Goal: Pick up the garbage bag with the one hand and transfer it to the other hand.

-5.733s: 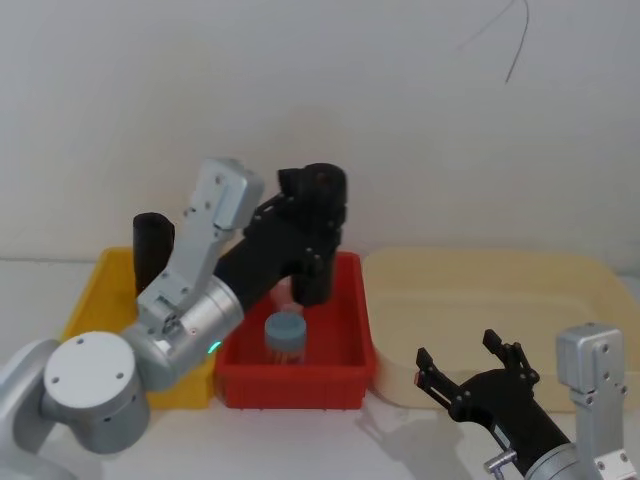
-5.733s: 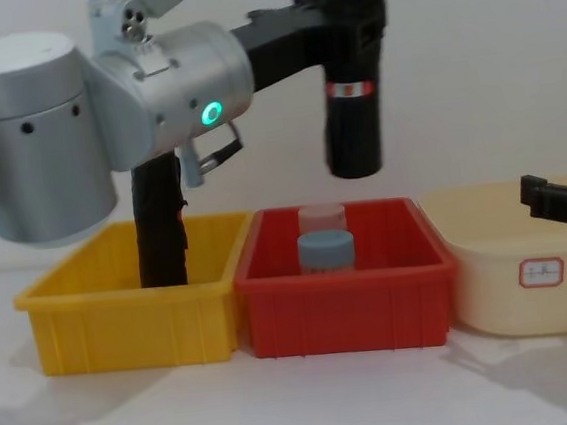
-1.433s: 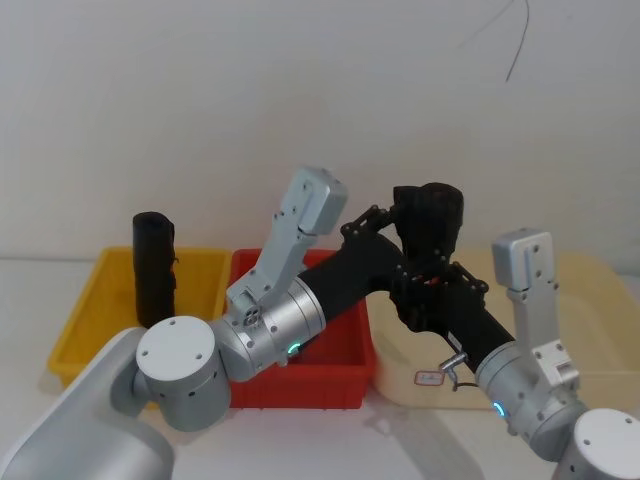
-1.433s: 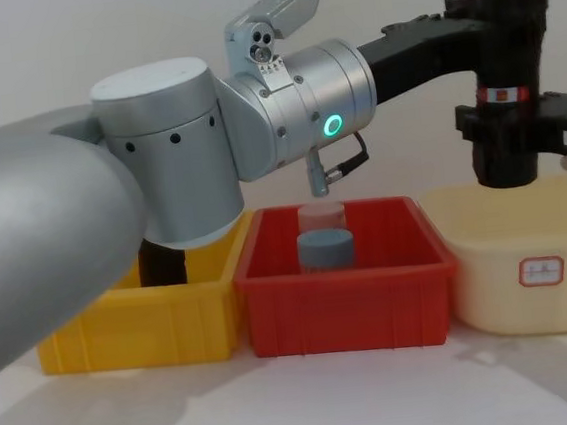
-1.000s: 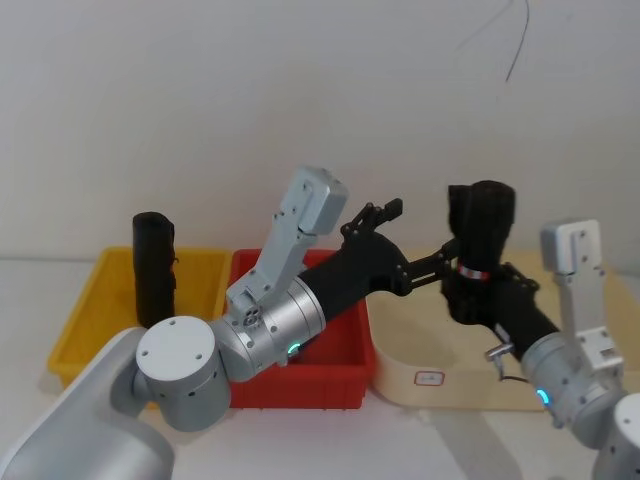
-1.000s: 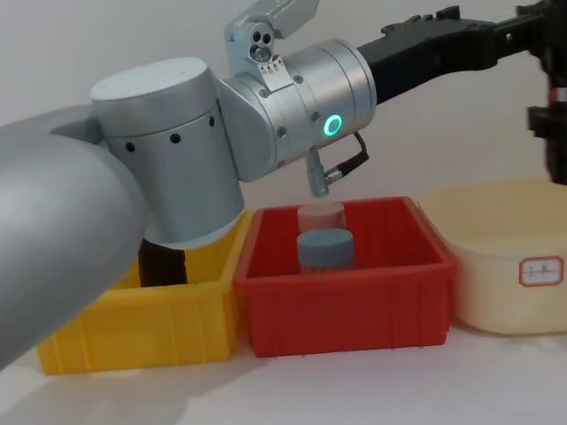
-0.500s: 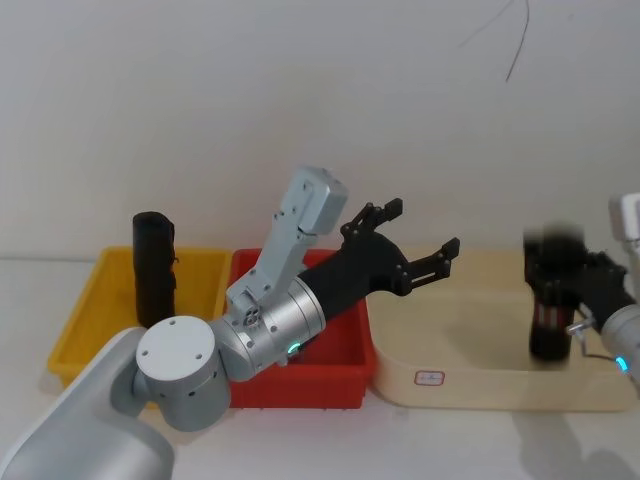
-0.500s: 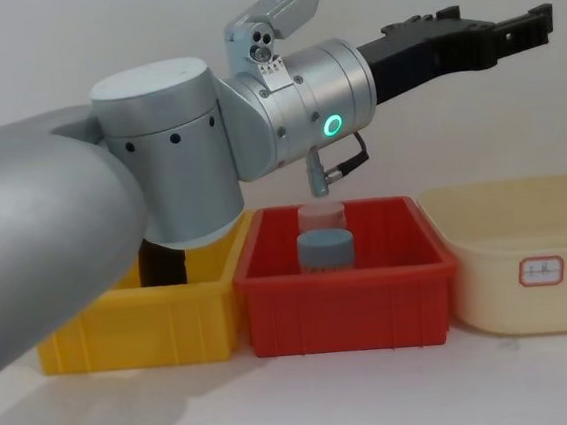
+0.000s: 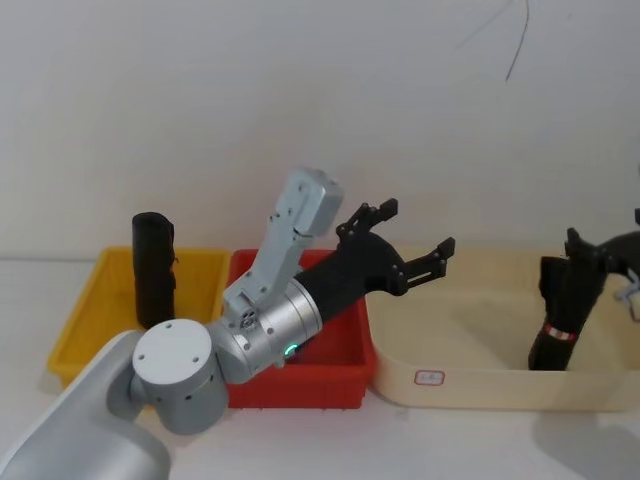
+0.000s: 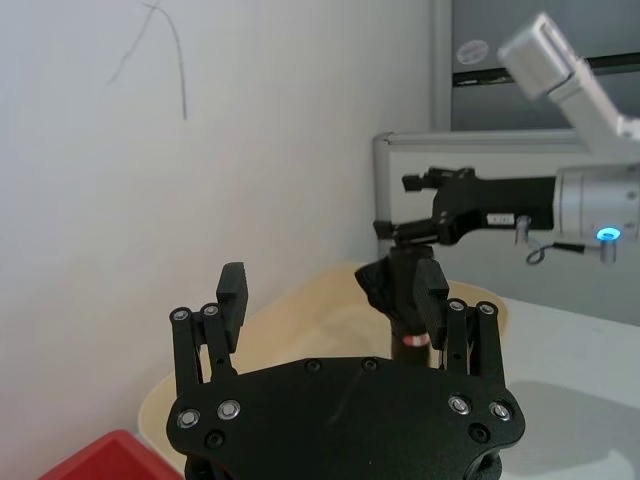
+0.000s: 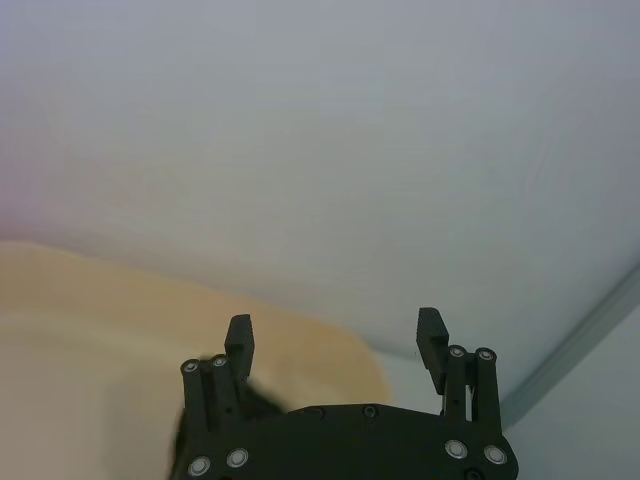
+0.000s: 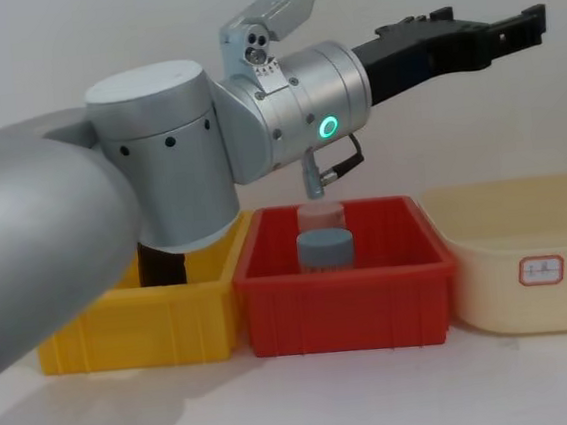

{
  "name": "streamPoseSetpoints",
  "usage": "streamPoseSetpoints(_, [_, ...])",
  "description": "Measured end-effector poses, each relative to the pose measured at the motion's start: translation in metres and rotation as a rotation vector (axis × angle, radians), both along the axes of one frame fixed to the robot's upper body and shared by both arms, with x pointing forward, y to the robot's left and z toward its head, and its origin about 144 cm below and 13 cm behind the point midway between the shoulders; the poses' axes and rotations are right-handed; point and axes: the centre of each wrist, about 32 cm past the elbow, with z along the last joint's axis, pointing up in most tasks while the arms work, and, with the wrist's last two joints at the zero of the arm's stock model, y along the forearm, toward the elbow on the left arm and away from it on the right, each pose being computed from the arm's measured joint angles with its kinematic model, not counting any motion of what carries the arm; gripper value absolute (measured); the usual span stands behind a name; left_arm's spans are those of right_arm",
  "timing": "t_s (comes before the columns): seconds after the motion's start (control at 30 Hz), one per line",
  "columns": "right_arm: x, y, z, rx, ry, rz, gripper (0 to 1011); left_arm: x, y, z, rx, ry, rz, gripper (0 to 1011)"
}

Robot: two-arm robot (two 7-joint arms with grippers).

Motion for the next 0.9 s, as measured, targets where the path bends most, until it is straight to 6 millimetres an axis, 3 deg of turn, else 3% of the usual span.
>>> streamPoseSetpoints(0.5, [0.001, 0.026, 0.038, -0.095, -0.091, 0.138, 1001, -0.017, 0.021, -0.006, -0.051, -0.017, 0.156, 1001])
streamPoseSetpoints(0.9, [0.002, 0.065, 0.042, -0.108, -0.099, 0.298, 1001, -0.035, 0.043, -0.012, -0.093, -0.046, 0.324, 1001])
